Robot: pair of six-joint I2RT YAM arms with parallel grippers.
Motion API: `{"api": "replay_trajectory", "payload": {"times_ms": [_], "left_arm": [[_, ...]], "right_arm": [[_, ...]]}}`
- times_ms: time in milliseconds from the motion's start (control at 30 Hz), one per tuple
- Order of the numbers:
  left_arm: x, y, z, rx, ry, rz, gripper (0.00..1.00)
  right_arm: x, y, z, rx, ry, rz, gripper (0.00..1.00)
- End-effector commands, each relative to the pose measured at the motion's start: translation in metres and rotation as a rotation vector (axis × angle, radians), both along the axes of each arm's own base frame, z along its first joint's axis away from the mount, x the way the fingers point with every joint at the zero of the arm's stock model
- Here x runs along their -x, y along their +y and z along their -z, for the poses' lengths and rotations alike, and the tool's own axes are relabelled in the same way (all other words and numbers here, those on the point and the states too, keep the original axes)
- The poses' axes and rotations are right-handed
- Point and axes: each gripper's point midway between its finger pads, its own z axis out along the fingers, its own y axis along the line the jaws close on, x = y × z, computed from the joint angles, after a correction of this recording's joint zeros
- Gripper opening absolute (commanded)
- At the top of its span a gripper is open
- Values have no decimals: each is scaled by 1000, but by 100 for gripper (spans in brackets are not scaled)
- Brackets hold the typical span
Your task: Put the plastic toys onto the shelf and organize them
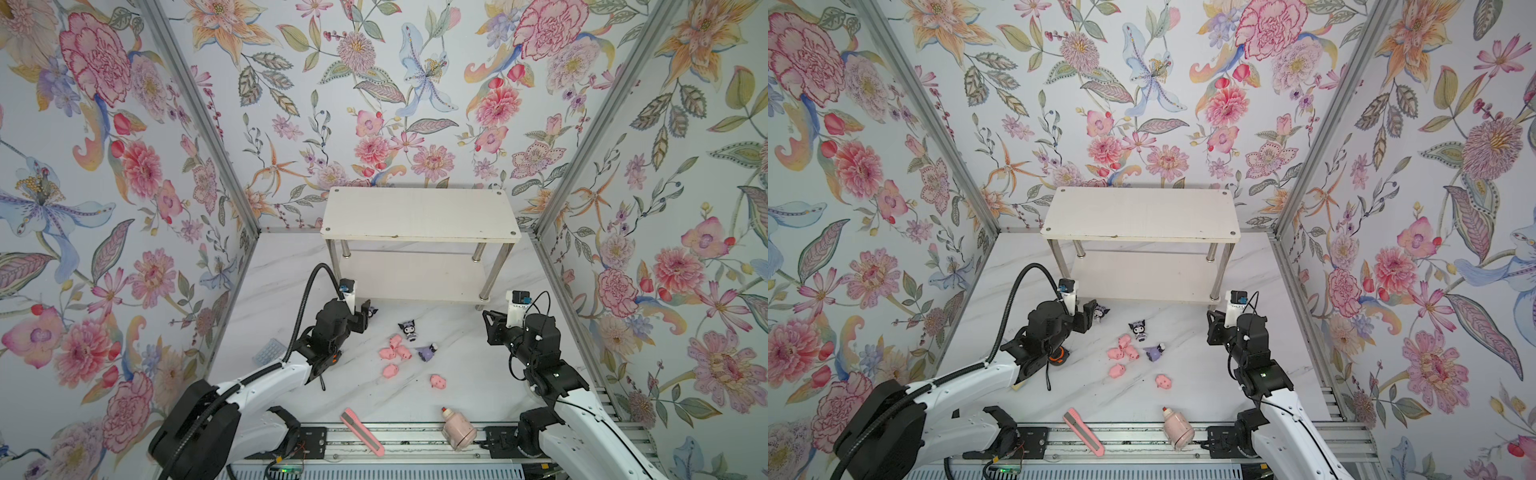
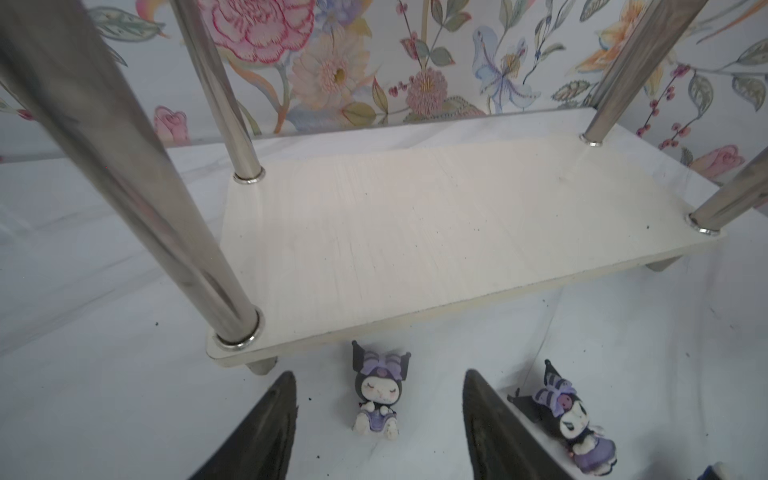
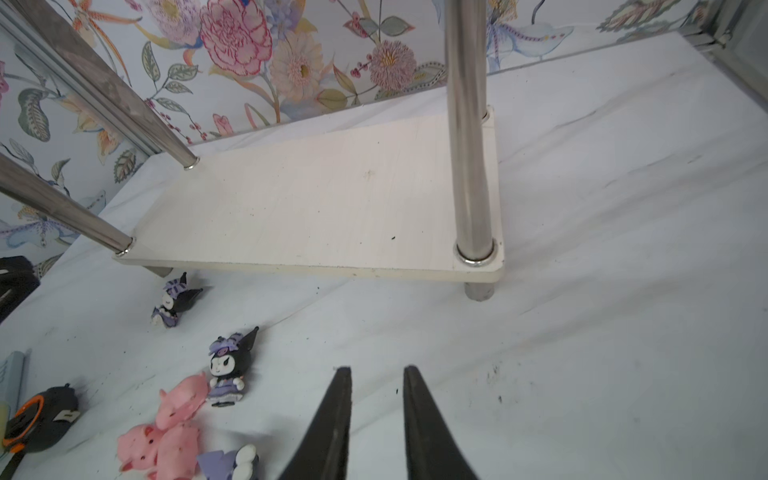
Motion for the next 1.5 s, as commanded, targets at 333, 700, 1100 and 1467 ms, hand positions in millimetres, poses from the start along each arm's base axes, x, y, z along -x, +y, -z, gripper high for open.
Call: {"api": "replay_trajectory", "payload": {"times_ms": [333, 700, 1100, 1467], "left_arm": [[-8, -26, 60, -58, 168, 75, 66], [-14, -24, 100, -92, 249, 61, 49], [-21, -14, 106, -83, 261, 45, 58], [-30, -7, 104, -74, 250, 25, 32]], "right_arm": [[-9, 8, -2, 16, 42, -1, 32], [-11, 10, -3, 8, 58, 6, 34], [-15, 12, -1, 12, 63, 11, 35], [-19, 21, 2, 6, 75, -7, 35]]}}
